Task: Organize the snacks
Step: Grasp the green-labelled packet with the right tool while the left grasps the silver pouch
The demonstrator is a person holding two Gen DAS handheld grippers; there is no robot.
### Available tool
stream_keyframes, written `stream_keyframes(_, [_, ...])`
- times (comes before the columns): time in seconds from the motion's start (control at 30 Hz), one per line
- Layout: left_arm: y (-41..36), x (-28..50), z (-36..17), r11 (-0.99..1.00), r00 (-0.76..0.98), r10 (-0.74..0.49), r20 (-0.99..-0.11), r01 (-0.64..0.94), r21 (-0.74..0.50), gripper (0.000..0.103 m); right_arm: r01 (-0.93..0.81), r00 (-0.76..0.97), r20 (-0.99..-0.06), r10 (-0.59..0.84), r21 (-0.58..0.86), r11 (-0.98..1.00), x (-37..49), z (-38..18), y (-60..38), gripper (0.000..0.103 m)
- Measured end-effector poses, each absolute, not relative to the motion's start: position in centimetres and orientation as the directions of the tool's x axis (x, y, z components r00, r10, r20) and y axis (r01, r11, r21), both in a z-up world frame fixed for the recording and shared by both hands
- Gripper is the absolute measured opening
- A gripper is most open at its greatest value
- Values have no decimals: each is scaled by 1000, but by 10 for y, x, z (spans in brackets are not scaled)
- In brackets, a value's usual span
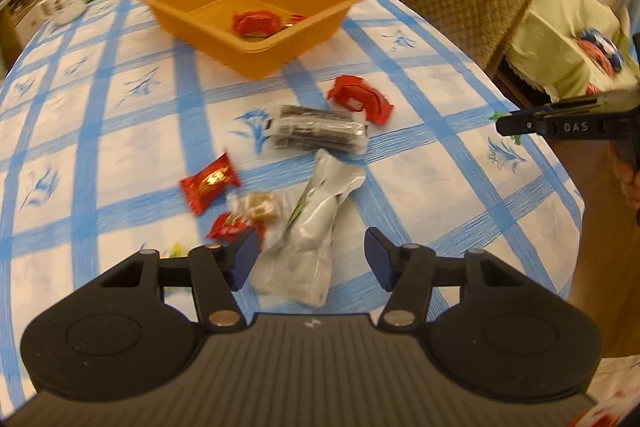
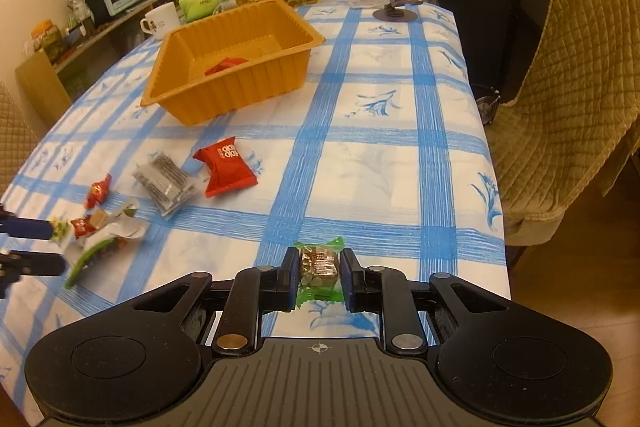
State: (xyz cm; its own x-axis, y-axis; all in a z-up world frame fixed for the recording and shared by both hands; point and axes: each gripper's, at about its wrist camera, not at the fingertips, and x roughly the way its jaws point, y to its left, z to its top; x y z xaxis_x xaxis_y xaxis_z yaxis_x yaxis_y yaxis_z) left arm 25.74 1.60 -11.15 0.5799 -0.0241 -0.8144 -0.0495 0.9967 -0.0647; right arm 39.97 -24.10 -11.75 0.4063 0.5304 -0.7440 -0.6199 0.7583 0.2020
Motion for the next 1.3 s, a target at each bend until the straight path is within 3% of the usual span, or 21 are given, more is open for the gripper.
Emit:
stream_keyframes(0.67, [6,301,-142,1000,517,-20,-856,27,-7,28,-572,413,-749,518,229,787,398,-119,-260,22])
stream_keyframes(1.3, [3,288,-138,998,523,-32,-852,-22,-51,27,-588,410,-739,534,233,775,393,-112,-255,22])
